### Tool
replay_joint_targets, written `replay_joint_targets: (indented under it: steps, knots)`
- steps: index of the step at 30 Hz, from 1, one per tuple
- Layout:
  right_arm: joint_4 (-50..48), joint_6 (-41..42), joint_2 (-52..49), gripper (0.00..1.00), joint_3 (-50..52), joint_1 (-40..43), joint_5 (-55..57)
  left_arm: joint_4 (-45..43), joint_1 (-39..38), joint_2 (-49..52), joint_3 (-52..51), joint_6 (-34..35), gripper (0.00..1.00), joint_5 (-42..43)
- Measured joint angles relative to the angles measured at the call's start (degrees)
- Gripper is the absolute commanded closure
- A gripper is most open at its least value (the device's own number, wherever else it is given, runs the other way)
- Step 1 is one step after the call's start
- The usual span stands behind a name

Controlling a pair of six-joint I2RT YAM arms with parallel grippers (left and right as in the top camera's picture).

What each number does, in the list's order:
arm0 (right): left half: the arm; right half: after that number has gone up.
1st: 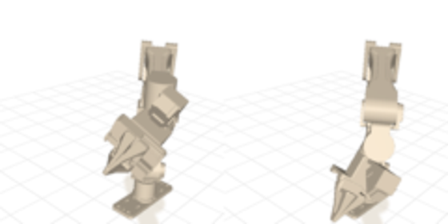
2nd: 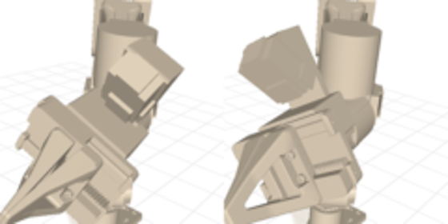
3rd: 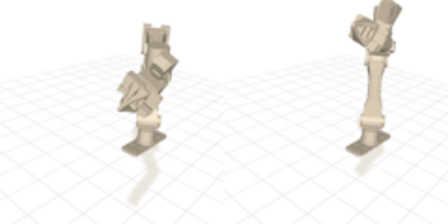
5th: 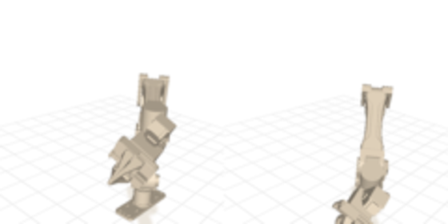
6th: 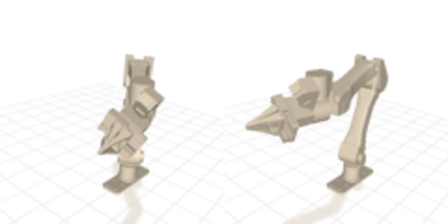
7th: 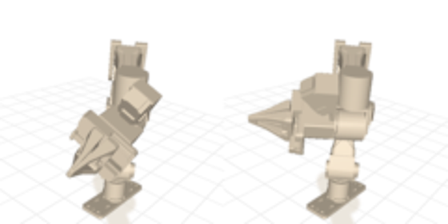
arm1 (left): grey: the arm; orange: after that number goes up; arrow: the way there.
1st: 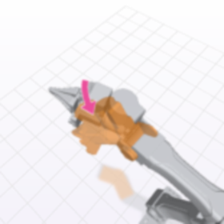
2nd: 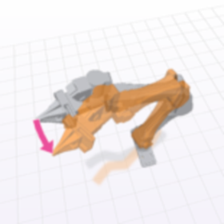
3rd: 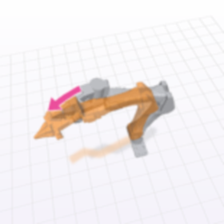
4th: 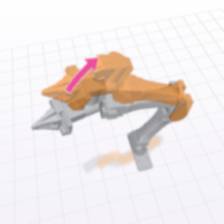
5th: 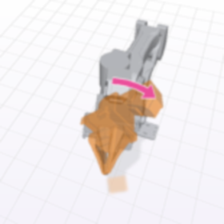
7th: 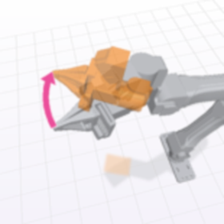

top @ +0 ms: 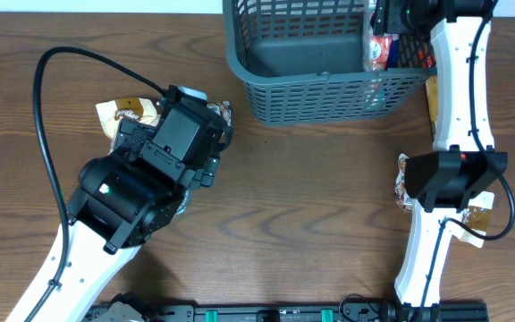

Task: Pack container
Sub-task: 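Carry the tissue packs into the basket and open the right gripper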

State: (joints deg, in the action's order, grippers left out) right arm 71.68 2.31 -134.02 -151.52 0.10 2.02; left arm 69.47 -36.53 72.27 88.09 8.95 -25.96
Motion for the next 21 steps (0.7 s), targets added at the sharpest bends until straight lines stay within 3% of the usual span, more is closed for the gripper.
replay_joint_targets:
  steps: [6, 12, 16, 21]
  knots:
    - [-2.14, -1.51, 4.87, 0.03, -5.18, 0.46, -0.52, 0.02, 0.0, 0.0, 0.0, -0.02, 0.01, 0.0]
    - [-1.22, -2.19, 18.01, 0.01, -10.64, 6.95, -0.11, 0.15, 0.0, 0.0, 0.0, -0.02, 0.01, 0.0]
    - [4.61, -3.58, 27.15, 0.01, -12.92, 16.59, 2.32, 0.15, 0.0, 0.0, 0.0, -0.02, 0.01, 0.0]
    - [18.99, -13.68, 29.4, 0.01, -12.96, 25.55, -2.71, 0.17, 0.0, 0.0, 0.0, -0.02, 0.01, 0.0]
